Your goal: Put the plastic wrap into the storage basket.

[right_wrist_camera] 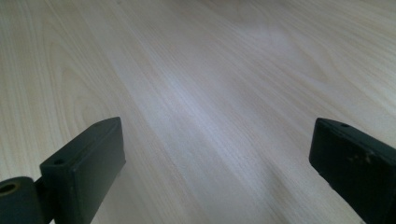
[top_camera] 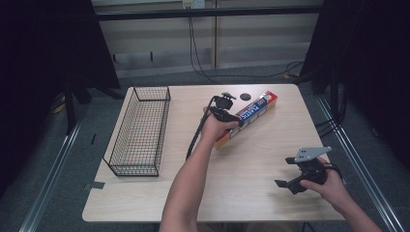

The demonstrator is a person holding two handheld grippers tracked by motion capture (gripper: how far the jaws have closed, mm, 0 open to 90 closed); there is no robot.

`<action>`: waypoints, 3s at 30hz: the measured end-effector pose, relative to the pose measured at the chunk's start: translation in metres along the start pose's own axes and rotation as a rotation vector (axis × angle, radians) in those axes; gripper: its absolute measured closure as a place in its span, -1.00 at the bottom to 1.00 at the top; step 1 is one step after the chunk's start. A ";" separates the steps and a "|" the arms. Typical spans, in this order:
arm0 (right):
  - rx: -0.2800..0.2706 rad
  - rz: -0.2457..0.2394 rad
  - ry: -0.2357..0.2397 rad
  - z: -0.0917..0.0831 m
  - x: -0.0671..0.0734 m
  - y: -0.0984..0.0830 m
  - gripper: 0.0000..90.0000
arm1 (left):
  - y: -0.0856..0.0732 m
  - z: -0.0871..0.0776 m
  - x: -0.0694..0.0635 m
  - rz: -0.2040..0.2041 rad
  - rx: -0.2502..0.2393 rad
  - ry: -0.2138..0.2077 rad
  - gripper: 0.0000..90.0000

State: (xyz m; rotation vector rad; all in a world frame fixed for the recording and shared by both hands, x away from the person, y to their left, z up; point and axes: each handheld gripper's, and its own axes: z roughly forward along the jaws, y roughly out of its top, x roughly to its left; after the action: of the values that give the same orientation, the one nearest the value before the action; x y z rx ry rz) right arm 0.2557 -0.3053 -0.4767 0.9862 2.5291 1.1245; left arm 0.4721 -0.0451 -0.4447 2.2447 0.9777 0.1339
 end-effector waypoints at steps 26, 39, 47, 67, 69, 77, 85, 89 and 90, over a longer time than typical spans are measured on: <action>-0.011 0.011 0.007 -0.002 0.000 0.001 -0.93 | 0.009 0.033 -0.002 0.060 0.052 0.008 -0.18; -0.003 0.000 0.011 0.000 0.002 0.002 -0.93 | -0.012 0.005 -0.002 0.046 0.132 0.021 -0.10; 0.003 -0.005 0.020 0.002 0.007 0.004 -0.92 | -0.020 -0.003 0.008 0.036 0.114 0.036 -0.39; -0.006 -0.017 0.034 0.003 0.005 0.005 -0.92 | 0.015 0.025 -0.008 0.018 0.250 0.076 -0.06; -0.008 -0.017 0.034 0.003 0.005 0.006 -0.92 | 0.016 0.022 -0.009 0.022 0.258 0.078 -0.05; -0.003 -0.015 0.034 0.003 0.006 0.007 -0.92 | 0.016 -0.018 -0.006 -0.018 0.287 0.110 -0.05; -0.005 -0.023 0.040 0.004 0.008 0.008 -0.92 | 0.011 -0.053 0.005 -0.055 0.299 0.135 -0.04; -0.007 -0.026 0.038 0.004 0.007 0.008 -0.92 | 0.009 -0.059 0.007 -0.061 0.303 0.147 -0.04; -0.006 -0.022 0.040 0.005 0.006 0.008 -0.92 | 0.008 -0.064 0.008 -0.076 0.307 0.147 -0.04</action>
State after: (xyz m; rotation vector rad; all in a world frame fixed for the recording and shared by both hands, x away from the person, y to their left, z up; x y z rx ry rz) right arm 0.2569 -0.2943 -0.4733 0.9412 2.5591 1.1563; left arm 0.4606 -0.0088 -0.3917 2.4989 1.2314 0.1226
